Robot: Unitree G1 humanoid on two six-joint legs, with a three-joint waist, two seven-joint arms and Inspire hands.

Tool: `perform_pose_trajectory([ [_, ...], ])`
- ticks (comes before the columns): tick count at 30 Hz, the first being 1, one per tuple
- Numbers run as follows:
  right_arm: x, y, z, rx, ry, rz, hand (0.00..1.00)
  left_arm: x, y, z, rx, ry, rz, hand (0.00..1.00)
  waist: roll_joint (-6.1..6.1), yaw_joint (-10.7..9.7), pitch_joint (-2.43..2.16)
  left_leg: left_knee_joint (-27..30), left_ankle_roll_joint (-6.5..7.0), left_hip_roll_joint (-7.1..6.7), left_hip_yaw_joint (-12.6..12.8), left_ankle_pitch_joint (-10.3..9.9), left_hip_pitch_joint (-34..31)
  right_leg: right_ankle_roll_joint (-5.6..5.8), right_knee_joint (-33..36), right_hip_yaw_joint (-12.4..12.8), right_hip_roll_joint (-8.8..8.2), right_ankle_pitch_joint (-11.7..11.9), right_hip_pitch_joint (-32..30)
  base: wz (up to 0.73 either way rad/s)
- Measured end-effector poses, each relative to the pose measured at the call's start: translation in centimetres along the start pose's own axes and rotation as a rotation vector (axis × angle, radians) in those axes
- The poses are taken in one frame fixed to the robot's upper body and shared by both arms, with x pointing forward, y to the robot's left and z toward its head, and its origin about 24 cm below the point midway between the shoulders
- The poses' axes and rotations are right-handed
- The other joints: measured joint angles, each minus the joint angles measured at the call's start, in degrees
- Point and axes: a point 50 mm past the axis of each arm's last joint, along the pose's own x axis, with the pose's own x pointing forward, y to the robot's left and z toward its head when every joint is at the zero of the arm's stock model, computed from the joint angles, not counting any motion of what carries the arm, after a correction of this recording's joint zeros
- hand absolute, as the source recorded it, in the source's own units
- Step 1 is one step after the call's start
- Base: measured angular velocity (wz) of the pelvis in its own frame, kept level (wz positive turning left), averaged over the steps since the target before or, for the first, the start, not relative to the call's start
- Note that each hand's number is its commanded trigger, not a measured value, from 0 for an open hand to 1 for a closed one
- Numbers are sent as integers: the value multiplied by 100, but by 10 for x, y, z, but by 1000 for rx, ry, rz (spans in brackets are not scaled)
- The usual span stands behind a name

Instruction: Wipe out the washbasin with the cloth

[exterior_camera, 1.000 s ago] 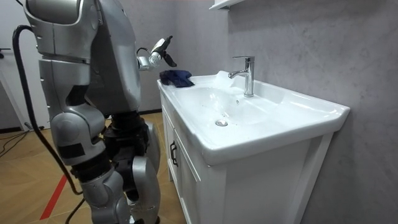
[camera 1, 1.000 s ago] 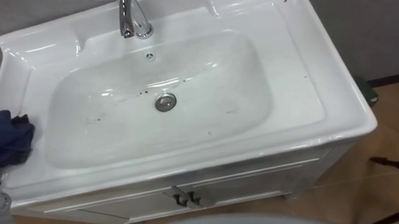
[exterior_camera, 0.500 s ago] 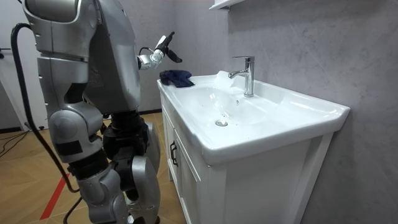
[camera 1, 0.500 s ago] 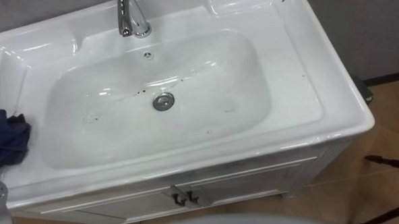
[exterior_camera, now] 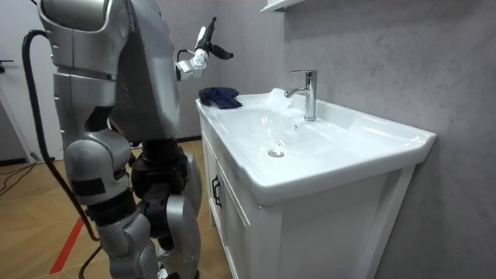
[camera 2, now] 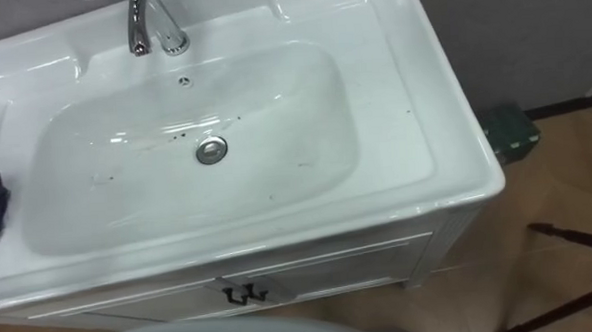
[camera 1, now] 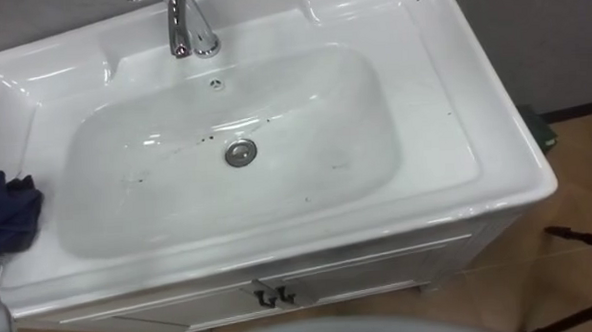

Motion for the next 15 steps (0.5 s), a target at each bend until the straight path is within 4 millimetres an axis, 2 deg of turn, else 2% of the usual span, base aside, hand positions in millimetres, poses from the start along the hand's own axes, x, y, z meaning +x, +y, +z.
perform_pose_trajectory([
  [3, 0, 0, -1, -1, 5, -2, 0, 11, 18, -13, -27, 79, 113, 0, 18, 83, -18, -10, 0, -6, 57, -1, 18, 2, -12, 19, -5, -1, -5, -8],
  [6, 0, -1, -3, -9, 9, -9, 0, 17, 33, -27, -47, 161, 211, 0, 26, 289, -25, -14, 4, -10, 49, -4, 7, 4, -15, 12, -5, -1, -35, 0],
  [8, 0, -3, 1, -32, -2, -17, 0, 19, 49, -47, -33, 254, 290, 0, 76, 482, -56, -14, 7, -17, -12, -6, -7, 5, -23, 8, -7, -1, -19, 2],
  [9, 0, -4, 1, -37, -1, -19, 0, 19, 52, -53, -38, 291, 308, 0, 80, 528, -56, -11, 11, -21, -54, -8, -3, 5, -25, 2, -9, -1, -11, 14],
  [10, 0, -5, 0, -40, 6, -22, 0, 18, 59, -65, -44, 363, 347, 0, 98, 600, -65, -4, 17, -33, -150, -12, -4, 12, -27, -46, -17, -5, -1, 21],
  [12, 0, -5, 2, -36, 0, -22, 0, 13, 68, -82, -65, 468, 408, 0, 106, 696, -66, 16, 18, -43, -184, -12, -36, 18, -30, -138, -35, -9, -2, 29],
  [14, 0, -4, 8, -43, -25, -26, 0, -1, 82, -108, -90, 638, 479, 0, 130, 822, -78, 15, 26, -74, -263, -5, -90, 47, -19, -269, -71, -28, -21, 34],
  [15, 0, -4, 8, -47, -26, -27, 0, -6, 85, -115, -93, 685, 493, 0, 130, 850, -78, 18, 40, -86, -269, 4, -103, 58, -23, -292, -86, -37, -34, 26],
])
